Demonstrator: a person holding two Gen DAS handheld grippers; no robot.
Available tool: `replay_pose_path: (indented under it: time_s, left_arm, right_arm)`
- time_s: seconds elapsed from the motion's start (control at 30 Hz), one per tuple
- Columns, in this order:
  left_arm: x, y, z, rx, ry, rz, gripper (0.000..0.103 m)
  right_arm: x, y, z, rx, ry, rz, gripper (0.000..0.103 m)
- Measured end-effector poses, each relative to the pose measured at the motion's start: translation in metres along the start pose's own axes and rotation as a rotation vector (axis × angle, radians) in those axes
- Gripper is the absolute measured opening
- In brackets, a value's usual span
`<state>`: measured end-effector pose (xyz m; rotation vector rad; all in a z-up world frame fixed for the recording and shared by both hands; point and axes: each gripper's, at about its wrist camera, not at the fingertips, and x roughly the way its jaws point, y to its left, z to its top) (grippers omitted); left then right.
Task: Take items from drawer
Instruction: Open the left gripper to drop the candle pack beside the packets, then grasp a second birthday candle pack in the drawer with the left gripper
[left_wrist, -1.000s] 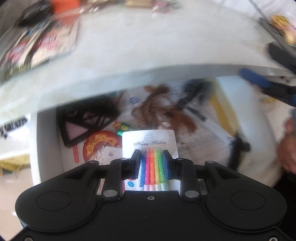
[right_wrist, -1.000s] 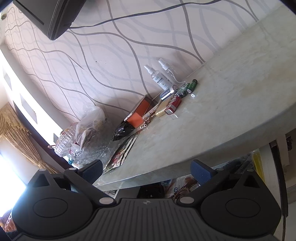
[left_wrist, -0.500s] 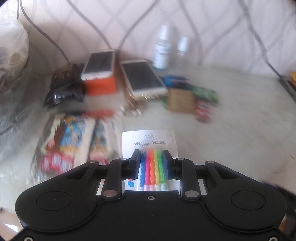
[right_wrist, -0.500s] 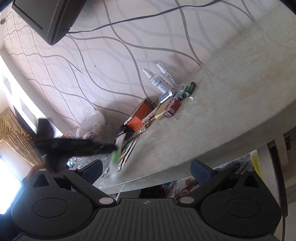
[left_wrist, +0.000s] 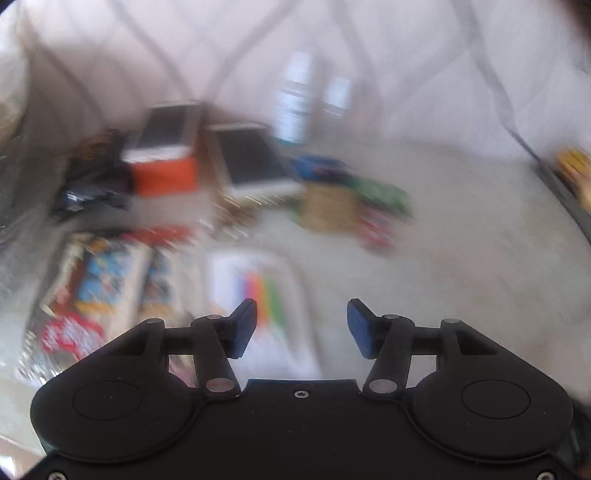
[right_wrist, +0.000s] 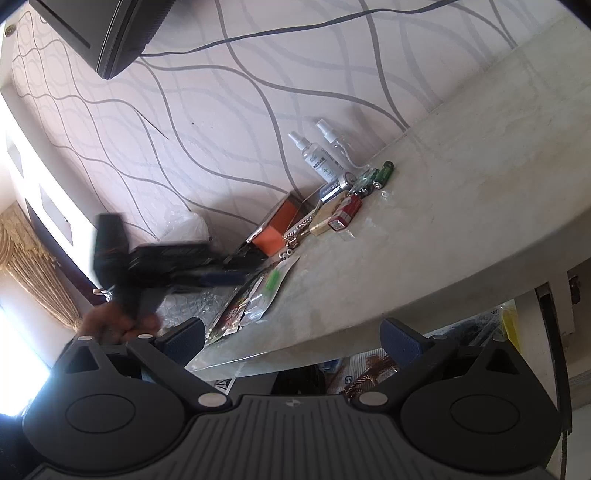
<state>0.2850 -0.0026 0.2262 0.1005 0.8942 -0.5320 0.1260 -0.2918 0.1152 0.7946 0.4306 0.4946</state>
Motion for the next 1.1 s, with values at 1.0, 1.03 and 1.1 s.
replay_pose_path:
  time_s: [1.0,1.03,1.1]
  left_arm:
    - [0.055,-0.026,-0.176,0.184,0.424,0.206,0.029]
    - [0.054,-0.024,-0.177,0.184,0.418,0.206,0.029]
    - [0.05,-0.021,-0.177,0.182,0.406,0.2,0.029]
  right_arm:
    - [0.011,0.001,-0.003,-0.001,0.045,0.004,0.103]
    - [0.011,0.0,-0.003,0.0,0.045,0.004,0.103]
    - [0.011,0.0,-0.002,0.001,0.045,0.004,0.103]
